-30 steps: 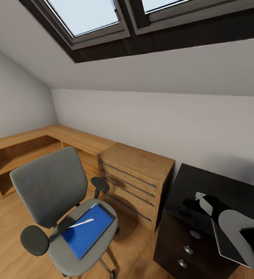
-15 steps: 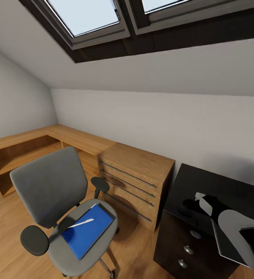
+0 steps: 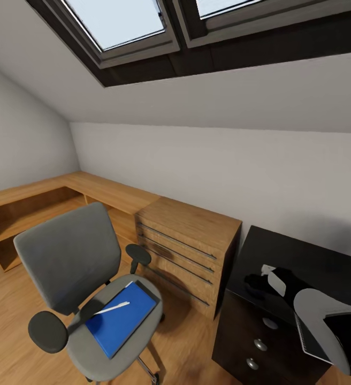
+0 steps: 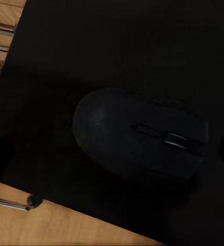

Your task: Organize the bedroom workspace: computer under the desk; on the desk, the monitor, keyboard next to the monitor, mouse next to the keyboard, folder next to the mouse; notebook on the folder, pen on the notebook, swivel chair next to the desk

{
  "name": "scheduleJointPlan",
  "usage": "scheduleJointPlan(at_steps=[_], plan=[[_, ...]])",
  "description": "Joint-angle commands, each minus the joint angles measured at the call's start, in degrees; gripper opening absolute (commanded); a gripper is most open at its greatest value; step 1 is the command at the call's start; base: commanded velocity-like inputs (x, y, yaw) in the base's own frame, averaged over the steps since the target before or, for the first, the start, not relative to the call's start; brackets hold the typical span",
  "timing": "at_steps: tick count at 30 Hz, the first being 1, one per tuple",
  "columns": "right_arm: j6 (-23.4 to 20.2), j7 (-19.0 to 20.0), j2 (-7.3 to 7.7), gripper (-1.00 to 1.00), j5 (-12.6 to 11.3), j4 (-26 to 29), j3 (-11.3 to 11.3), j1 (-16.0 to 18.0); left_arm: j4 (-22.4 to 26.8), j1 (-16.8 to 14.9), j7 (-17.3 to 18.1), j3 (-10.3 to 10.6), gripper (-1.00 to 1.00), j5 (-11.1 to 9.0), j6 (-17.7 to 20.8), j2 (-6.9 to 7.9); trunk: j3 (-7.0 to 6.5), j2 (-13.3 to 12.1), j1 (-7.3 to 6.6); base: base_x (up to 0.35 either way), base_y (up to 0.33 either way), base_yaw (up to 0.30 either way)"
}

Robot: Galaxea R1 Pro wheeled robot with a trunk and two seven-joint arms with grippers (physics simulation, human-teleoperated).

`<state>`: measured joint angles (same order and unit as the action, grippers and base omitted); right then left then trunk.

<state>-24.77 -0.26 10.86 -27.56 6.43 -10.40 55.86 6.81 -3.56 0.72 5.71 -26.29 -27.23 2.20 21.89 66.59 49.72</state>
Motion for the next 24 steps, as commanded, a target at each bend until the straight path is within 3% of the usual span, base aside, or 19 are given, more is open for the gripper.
scheduleJointPlan(at_steps=[1, 24], plan=[[-0.2, 0.0, -0.05, 1.0, -0.4, 0.0, -0.5, 0.0, 0.0, 0.0, 0.1, 0.5, 1.0, -0.6, -0.2, -0.13, 0.06, 0.0, 0.0, 0.0, 0.0, 0.0], [-0.3, 0.0, -0.35, 1.0, -0.4, 0.1, -0.3, 0.0, 0.0, 0.0, 0.1, 0.5, 1.0, -0.5, -0.2, -0.72, 0.06, 0.0, 0.0, 0.0, 0.0, 0.007]])
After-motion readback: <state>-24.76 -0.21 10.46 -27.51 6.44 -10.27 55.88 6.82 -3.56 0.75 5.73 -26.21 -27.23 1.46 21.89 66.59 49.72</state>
